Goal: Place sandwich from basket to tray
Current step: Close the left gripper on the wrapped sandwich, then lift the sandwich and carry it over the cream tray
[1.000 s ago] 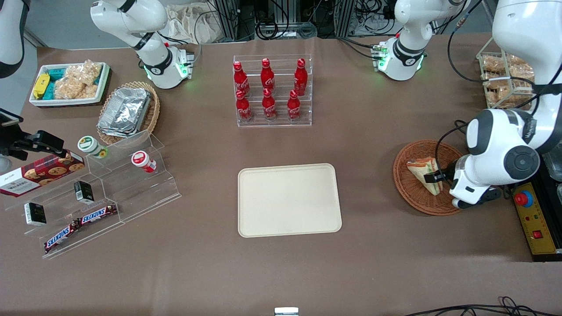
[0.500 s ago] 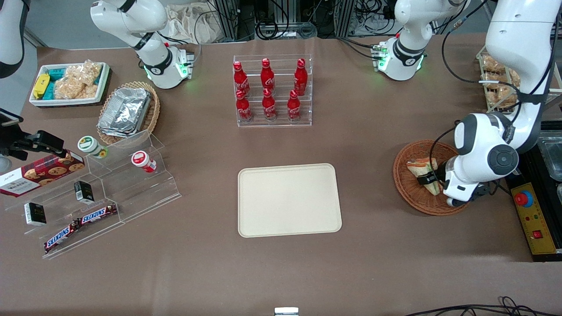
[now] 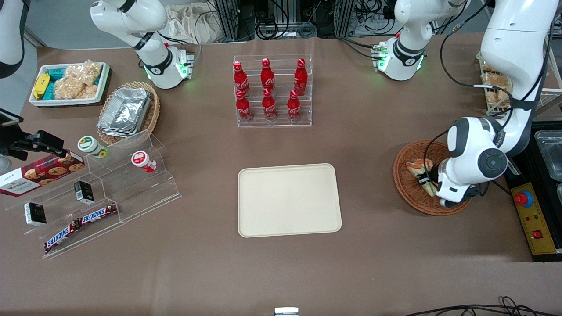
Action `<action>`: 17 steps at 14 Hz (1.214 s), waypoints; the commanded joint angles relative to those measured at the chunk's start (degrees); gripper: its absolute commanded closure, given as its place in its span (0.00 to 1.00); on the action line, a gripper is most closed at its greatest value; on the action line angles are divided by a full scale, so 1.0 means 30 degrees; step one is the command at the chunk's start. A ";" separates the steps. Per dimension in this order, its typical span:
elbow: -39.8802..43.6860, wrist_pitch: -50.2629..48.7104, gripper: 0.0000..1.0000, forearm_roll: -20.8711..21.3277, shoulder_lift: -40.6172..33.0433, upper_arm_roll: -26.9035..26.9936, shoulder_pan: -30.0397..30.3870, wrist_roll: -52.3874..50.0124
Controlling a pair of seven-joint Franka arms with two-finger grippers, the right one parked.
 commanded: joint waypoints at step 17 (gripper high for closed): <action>1.3305 -0.9410 1.00 0.0043 0.2744 -0.0153 -0.7862 0.2838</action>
